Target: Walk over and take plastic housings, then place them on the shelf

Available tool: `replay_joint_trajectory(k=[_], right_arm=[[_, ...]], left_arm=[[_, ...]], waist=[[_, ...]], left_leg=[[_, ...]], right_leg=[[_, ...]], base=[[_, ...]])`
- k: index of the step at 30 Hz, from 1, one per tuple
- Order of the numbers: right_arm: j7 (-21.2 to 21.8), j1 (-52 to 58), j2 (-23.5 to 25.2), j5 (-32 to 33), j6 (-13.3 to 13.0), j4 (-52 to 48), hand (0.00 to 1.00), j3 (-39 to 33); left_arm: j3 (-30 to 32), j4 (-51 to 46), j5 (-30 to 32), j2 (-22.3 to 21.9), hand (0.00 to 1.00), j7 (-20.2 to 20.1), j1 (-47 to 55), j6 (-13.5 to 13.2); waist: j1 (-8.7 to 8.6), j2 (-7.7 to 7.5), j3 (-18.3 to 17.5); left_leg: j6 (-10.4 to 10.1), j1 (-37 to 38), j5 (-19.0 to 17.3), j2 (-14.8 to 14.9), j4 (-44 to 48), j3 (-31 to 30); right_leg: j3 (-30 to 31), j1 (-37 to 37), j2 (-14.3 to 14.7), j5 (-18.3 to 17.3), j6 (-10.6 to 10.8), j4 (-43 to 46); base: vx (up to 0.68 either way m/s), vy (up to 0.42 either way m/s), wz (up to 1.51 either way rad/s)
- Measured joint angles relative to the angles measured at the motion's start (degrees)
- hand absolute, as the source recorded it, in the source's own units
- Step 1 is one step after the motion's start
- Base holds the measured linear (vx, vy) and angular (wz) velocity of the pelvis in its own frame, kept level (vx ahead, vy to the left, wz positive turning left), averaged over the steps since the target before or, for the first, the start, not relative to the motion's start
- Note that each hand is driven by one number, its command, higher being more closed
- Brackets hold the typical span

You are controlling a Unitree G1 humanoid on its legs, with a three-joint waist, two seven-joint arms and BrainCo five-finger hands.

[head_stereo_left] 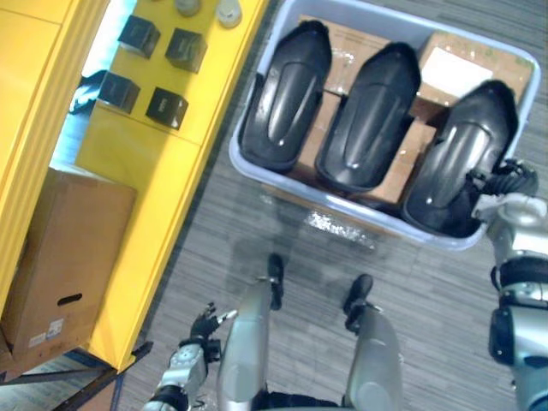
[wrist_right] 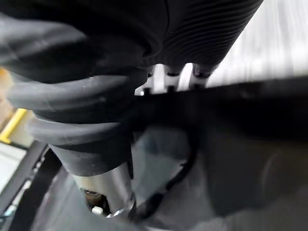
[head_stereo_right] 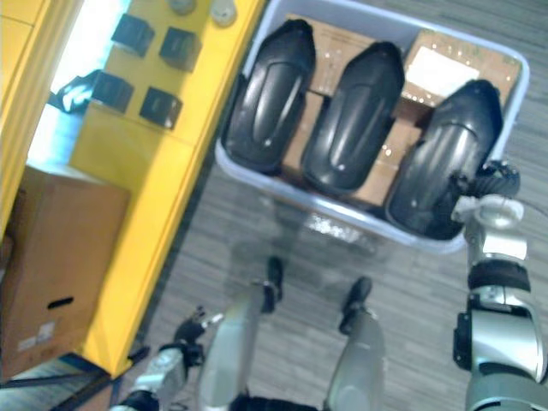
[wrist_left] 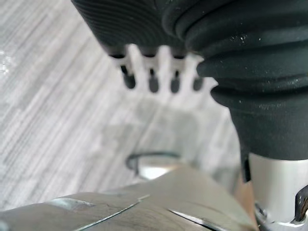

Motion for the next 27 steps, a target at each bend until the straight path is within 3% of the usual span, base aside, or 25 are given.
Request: replay_joint_trajectory(k=[8, 18, 22, 27], right_arm=[[-3.80, -1.93, 0.15, -8.17, 1.99, 3.48, 1.00, 1.26], [-9.41, -0.28, 1.51, -16.29, 3.59, 4.35, 1.00, 5.11], [-12.36, 2.50, 2.26, -18.35, 4.43, 2.08, 1.00, 4.73], [-17.50, 7.62, 2.51, -22.55, 4.50, -12.24, 1.00, -0.25]], left_arm=[[-2.60, 0.64, -1.58, 0.42, 0.00, 0.07, -0.01, 0.18], [-4.63, -0.42, -6.67, -0.08, 0.00, 2.24, 0.70, -3.00], [-5.02, -7.22, -9.36, -1.83, 0.00, 4.69, 1.42, -4.37], [-3.05, -20.58, -11.18, -2.72, 0.00, 7.92, 3.57, -5.71]], waist=[[0.18, 0.89, -0.70], [0.41, 1.62, -2.46], [0.36, 1.60, -2.46], [-0.98, 0.90, -2.40]], left_leg=[[-0.34, 0.64, 0.70, -0.01, -1.00, -0.03], [-0.43, 2.11, 1.81, -0.41, -2.56, -0.38], [-0.36, 3.70, 1.90, -0.51, -2.55, -0.51], [-0.37, 7.19, 1.87, -0.69, -3.90, -0.35]], right_leg=[[0.10, 0.14, 0.06, -0.10, -0.08, 0.15], [-0.61, 1.22, -0.29, -0.29, -0.29, 0.39], [-0.80, 3.28, -0.32, -0.27, -0.26, -0.01], [-0.90, 6.86, -0.20, -0.24, -0.01, -1.63]], base=[[0.00, -0.003, -0.01], [0.00, -0.010, 0.04], [0.01, 0.012, 0.04], [0.00, 0.000, 0.00]])
